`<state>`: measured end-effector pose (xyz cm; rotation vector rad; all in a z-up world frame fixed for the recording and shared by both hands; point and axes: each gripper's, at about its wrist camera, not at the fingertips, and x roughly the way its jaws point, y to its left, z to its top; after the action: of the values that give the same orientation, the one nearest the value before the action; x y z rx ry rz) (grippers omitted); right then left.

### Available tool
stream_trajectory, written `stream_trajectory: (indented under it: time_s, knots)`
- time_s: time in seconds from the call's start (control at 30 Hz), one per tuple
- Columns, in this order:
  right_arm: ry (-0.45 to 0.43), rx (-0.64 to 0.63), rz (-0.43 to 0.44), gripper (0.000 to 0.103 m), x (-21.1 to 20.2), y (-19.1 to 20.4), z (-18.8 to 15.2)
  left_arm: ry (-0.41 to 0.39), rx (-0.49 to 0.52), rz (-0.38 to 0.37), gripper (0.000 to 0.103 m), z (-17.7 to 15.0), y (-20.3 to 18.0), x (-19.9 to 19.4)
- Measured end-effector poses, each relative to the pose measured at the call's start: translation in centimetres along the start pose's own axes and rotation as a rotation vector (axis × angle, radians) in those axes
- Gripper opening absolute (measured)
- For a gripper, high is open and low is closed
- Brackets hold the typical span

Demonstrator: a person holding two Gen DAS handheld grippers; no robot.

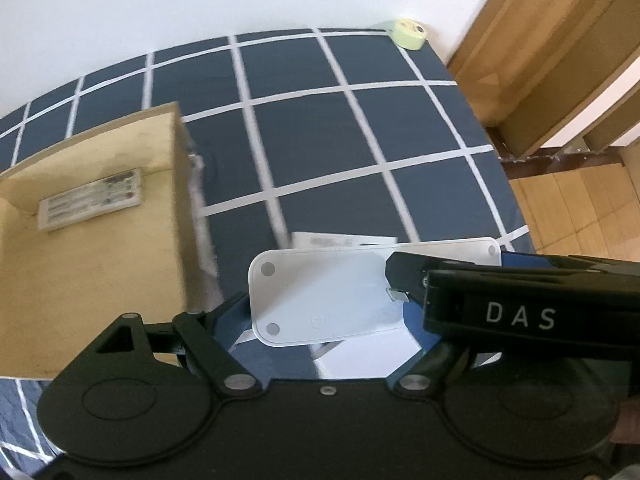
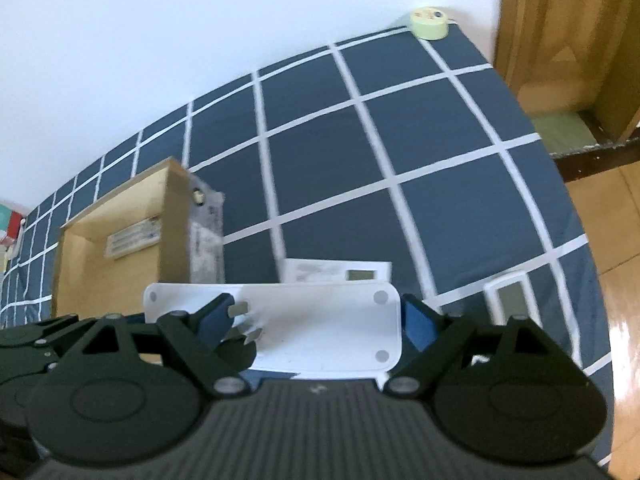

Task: Organize objects
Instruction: 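Lift the power strip with the right gripper and carry it over the box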

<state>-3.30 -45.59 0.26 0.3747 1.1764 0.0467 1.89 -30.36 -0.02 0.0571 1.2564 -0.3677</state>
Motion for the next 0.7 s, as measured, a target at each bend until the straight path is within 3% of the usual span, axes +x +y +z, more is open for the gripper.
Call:
stream_trajectory:
  time_s: [0.7]
  knots:
    - [-0.016,-0.100,0.048,0.088,2.5,15.1,-2.3,-0.062,-0.082,0.044,0.081,-2.5,13.8,-5.3]
